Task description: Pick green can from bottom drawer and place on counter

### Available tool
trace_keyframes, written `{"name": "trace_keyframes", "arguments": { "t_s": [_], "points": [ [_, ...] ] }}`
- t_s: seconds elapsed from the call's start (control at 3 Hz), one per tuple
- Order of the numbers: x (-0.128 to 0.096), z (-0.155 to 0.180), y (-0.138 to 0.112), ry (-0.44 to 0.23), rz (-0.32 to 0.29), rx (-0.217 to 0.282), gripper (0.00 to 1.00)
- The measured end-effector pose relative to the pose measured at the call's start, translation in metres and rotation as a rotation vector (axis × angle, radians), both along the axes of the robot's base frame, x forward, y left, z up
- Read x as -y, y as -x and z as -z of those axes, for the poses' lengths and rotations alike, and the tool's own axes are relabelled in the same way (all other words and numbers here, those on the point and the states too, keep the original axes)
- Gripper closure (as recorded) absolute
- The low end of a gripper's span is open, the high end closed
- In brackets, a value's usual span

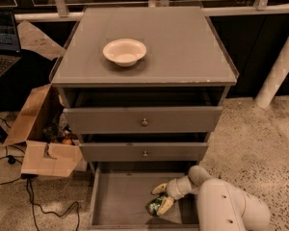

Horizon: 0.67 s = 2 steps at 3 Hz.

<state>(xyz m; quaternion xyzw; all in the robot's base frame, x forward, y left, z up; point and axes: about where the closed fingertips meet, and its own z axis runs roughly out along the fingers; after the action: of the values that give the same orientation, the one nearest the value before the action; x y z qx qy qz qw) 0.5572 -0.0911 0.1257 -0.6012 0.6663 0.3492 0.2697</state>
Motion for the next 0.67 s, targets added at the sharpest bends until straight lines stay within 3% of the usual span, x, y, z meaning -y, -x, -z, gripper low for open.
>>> {"name": "trace_keyframes", "arguments": {
  "t_s": [0.33,0.67],
  "points": [
    [-0.0001,0.0,0.0,0.0,0.0,0.0,1.0],
    [-0.0001,-0.0012,0.0,0.0,0.0,0.0,1.0]
  ]
}}
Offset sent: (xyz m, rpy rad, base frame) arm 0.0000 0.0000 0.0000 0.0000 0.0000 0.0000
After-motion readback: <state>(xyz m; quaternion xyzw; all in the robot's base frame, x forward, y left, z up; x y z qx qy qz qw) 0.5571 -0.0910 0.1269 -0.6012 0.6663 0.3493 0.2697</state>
